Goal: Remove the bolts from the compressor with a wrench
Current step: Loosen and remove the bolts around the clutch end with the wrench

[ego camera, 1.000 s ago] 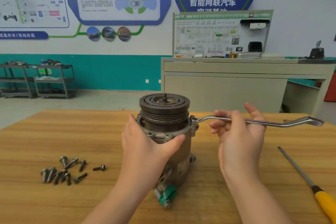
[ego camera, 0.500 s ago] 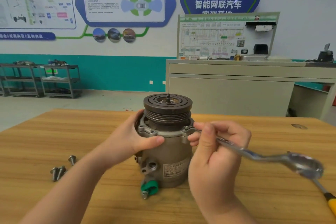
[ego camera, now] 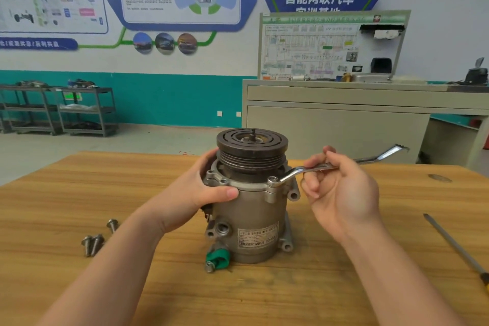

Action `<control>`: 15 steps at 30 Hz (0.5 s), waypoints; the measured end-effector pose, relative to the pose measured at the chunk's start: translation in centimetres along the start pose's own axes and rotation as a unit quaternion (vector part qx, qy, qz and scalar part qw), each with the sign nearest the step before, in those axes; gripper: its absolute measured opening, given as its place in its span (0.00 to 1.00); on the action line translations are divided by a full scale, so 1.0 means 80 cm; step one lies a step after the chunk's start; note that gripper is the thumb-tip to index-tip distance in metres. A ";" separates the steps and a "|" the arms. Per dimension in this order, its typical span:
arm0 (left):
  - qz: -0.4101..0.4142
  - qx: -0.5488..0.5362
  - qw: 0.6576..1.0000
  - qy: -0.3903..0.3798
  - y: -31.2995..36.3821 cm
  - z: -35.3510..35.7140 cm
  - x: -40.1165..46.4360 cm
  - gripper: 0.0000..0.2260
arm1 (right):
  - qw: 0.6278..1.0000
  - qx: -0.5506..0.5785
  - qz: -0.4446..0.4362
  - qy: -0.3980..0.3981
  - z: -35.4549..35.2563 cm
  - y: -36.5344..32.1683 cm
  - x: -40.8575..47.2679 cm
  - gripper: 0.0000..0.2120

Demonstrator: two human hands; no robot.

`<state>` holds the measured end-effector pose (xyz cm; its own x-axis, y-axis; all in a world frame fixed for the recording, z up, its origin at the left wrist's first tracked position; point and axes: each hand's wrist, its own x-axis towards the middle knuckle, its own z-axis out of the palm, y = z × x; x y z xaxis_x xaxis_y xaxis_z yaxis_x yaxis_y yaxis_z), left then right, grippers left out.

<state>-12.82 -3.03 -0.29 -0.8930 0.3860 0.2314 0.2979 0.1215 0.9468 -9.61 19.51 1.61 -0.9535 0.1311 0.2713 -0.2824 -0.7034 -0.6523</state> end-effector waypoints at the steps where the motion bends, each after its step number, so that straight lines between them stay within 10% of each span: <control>1: 0.000 -0.003 1.000 -0.004 0.001 0.000 0.000 0.55 | 1.000 -0.003 0.001 -0.009 -0.001 -0.001 0.001 0.09; 9: -0.002 0.001 1.000 -0.012 0.002 0.012 -0.007 0.55 | 0.999 -0.037 0.018 0.036 -0.005 -0.004 0.003 0.05; 15: 0.006 0.025 0.999 0.024 0.003 0.023 -0.012 0.52 | 0.975 -0.075 -0.208 0.025 0.004 -0.014 -0.027 0.08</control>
<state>-11.25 -1.70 -0.72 -0.9038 0.3444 0.2541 0.3243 0.1637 0.9317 -7.18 19.75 1.96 -0.7564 0.4202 0.5013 -0.6540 -0.4730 -0.5904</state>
